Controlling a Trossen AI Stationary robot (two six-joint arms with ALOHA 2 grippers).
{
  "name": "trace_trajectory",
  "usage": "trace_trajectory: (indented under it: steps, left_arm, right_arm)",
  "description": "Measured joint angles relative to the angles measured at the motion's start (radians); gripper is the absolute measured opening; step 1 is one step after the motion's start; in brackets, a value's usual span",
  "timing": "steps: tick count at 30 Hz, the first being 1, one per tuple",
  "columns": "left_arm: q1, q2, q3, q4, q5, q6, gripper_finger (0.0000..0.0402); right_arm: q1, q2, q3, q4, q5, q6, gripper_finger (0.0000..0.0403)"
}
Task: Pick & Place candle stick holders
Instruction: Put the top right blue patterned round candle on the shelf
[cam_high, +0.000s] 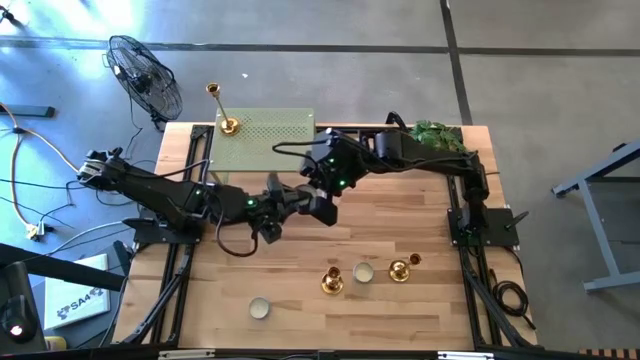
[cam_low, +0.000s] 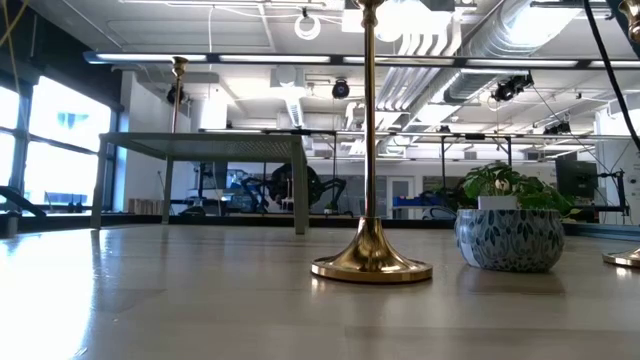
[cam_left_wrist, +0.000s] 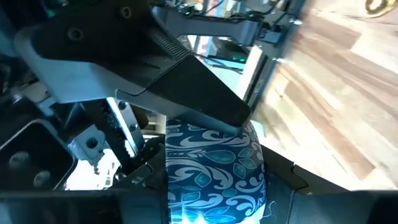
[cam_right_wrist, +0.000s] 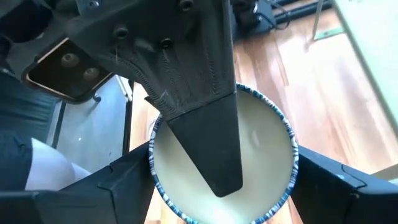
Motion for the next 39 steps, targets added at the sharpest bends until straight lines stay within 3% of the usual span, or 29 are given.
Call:
trace_trajectory:
  steps: [18, 25, 39]
  left_arm:
    - [0.000, -0.019, -0.003, 0.036, -0.049, 0.037, 0.0145]
    - [0.000, -0.019, -0.004, 0.045, -0.038, 0.026, 0.0143]
    - [0.000, -0.019, -0.004, 0.042, -0.032, 0.031, 0.0143]
  right_arm:
    - [0.000, -0.012, 0.001, 0.039, 0.049, -0.032, 0.0303]
    - [-0.028, -0.012, 0.000, 0.044, -0.088, -0.116, 0.0303]
    - [-0.026, -0.016, -0.001, 0.039, -0.063, -0.115, 0.0303]
